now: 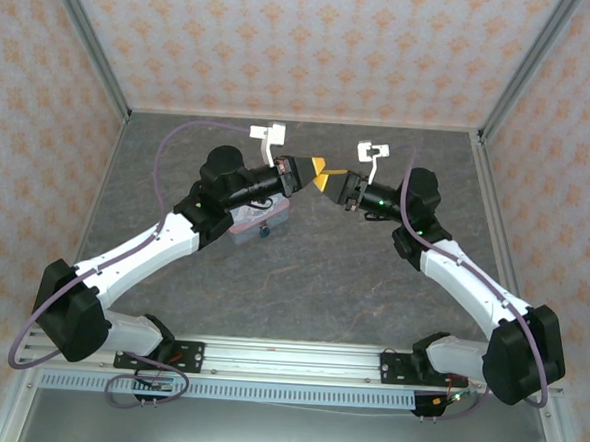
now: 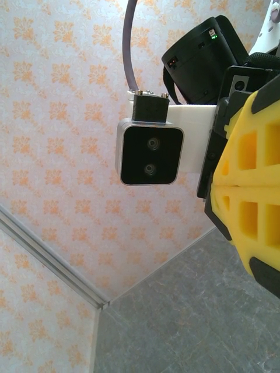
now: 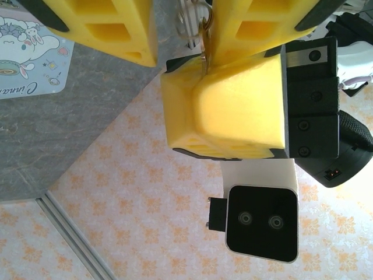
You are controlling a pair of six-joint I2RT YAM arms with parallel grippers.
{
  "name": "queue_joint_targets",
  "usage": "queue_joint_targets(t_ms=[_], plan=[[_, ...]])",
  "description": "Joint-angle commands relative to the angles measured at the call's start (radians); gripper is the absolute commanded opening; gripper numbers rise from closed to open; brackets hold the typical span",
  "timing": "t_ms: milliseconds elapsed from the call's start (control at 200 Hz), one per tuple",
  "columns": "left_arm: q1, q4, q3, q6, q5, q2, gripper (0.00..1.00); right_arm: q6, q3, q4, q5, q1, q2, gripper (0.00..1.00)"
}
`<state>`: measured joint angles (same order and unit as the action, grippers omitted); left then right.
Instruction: Unlock the padlock with the key
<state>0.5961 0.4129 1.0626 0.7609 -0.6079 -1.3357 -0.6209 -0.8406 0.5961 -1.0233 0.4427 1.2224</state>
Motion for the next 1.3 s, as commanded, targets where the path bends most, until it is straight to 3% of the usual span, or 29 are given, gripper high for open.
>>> queue_joint_targets(t_ms=[0,420,716,1006,1111,1236,1296], plan=[[0.007,0.050,0.013,0.006,0.022,-0.003,0.00,0.002,-0.020,0.056,-0.002,0.005,-0.004,0.29],[0.007,0.053,0.004,0.009,0.045,0.000,0.00,0.030,-0.004,0.008,0.019,0.005,-0.033,0.16],[0.007,0.052,-0.001,0.010,0.056,0.004,0.00,0.045,-0.006,-0.026,0.019,0.007,-0.034,0.21],[0.007,0.050,0.000,0.011,0.060,0.003,0.00,0.059,-0.006,-0.050,0.019,0.005,-0.033,0.18],[0.007,0.047,0.000,0.009,0.061,0.005,0.00,0.062,-0.003,-0.056,0.018,0.006,-0.034,0.15],[0.006,0.044,-0.003,0.009,0.069,0.008,0.00,0.070,-0.006,-0.075,0.014,0.006,-0.034,0.00],[0.007,0.044,-0.006,0.012,0.075,0.009,0.00,0.082,-0.006,-0.095,0.017,0.006,-0.034,0.00]])
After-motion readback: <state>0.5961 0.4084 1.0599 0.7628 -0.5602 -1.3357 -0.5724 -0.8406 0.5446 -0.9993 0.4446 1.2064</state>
